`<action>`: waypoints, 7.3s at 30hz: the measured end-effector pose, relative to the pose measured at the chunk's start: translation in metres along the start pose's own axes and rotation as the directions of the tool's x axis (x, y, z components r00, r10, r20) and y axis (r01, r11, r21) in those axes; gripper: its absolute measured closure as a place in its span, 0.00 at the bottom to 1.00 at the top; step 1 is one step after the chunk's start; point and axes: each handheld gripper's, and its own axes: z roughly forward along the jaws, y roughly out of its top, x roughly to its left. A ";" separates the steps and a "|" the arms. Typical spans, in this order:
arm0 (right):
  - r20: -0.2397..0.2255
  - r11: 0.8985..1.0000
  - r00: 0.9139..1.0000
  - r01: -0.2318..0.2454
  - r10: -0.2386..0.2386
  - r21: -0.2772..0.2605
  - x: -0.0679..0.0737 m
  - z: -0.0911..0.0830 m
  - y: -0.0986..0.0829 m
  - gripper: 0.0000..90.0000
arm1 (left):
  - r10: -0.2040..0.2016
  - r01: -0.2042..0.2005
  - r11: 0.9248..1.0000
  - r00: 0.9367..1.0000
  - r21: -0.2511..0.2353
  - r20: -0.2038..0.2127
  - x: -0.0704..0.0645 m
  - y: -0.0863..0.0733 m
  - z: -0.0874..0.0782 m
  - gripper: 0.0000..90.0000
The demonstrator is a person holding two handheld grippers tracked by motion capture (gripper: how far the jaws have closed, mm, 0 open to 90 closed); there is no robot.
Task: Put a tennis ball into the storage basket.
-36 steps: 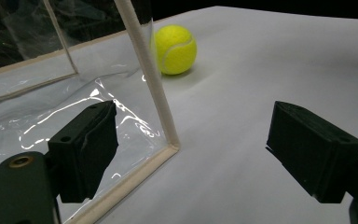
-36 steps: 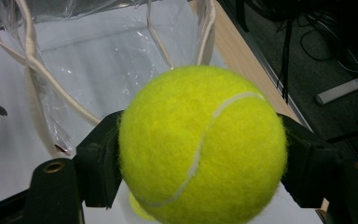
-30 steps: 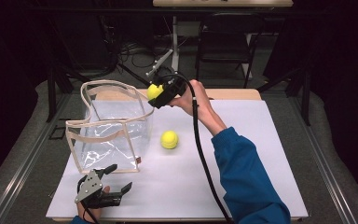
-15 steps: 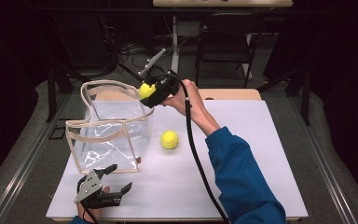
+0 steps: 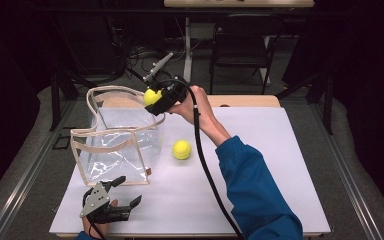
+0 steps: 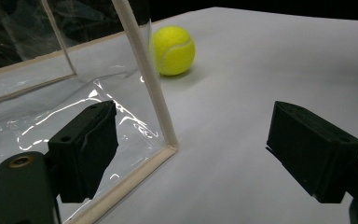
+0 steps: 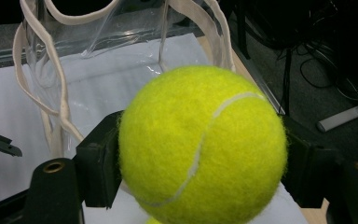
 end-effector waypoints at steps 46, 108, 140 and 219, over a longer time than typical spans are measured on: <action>-0.026 1.000 1.000 0.005 -0.005 -0.015 0.019 0.029 0.012 0.29 | -0.002 0.002 1.000 1.000 -0.004 0.006 0.000 0.000 0.000 0.18; -0.075 0.995 0.993 -0.093 0.091 -0.022 0.009 0.024 -0.015 0.00 | 0.003 -0.002 1.000 1.000 -0.016 0.017 0.000 0.000 -0.002 0.18; -0.091 0.996 0.992 -0.090 0.089 -0.006 0.021 -0.006 -0.109 0.00 | 0.009 -0.009 1.000 1.000 -0.005 0.023 -0.001 0.000 -0.001 0.18; -0.029 0.970 0.973 -0.223 0.227 0.095 0.033 0.015 -0.260 0.00 | 0.023 -0.023 1.000 1.000 -0.006 0.020 -0.003 -0.001 -0.007 0.18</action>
